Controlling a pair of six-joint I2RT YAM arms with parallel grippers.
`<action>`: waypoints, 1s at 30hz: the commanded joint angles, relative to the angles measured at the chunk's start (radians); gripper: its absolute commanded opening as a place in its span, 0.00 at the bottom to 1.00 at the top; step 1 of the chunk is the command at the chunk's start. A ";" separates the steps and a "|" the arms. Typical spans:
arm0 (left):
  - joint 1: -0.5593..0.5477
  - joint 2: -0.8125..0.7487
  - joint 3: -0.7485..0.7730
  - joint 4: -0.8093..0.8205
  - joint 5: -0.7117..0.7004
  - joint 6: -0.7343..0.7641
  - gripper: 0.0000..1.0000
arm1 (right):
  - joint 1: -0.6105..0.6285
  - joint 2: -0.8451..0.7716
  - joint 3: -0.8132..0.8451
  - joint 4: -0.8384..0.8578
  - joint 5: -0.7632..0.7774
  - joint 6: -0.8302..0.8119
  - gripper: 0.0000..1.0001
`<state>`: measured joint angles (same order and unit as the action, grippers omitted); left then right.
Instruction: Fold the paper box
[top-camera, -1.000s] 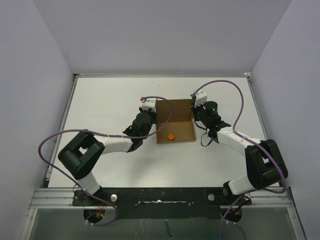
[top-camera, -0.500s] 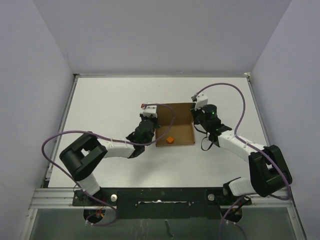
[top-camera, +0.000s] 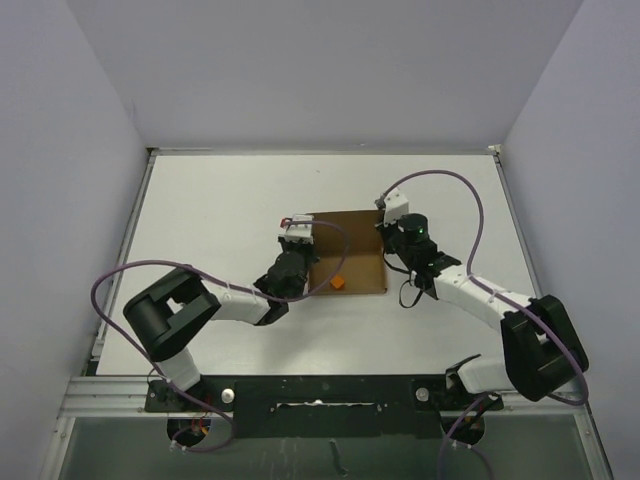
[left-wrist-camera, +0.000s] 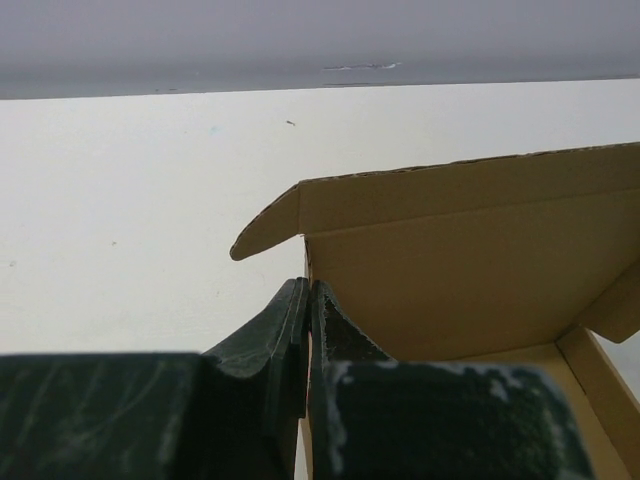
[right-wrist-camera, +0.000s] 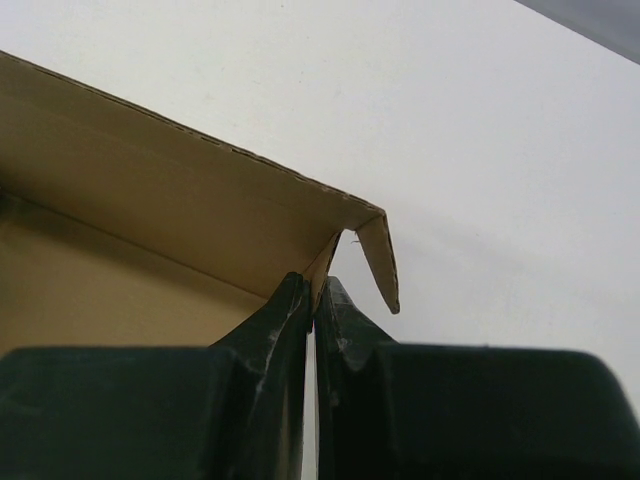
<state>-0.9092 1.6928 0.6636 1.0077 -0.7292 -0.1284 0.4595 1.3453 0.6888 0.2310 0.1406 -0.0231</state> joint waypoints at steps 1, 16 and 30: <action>-0.022 0.068 0.038 0.195 0.104 0.074 0.00 | 0.049 0.050 0.031 0.197 -0.046 -0.072 0.00; 0.140 0.202 0.261 0.229 0.261 0.128 0.00 | 0.047 0.285 0.124 0.625 0.005 -0.174 0.00; 0.139 0.208 0.133 0.247 0.280 0.017 0.00 | 0.064 0.357 0.109 0.552 0.039 -0.001 0.00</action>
<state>-0.7364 1.8809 0.7967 1.1595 -0.5869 -0.0326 0.4683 1.7046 0.7666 0.7471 0.2333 -0.1051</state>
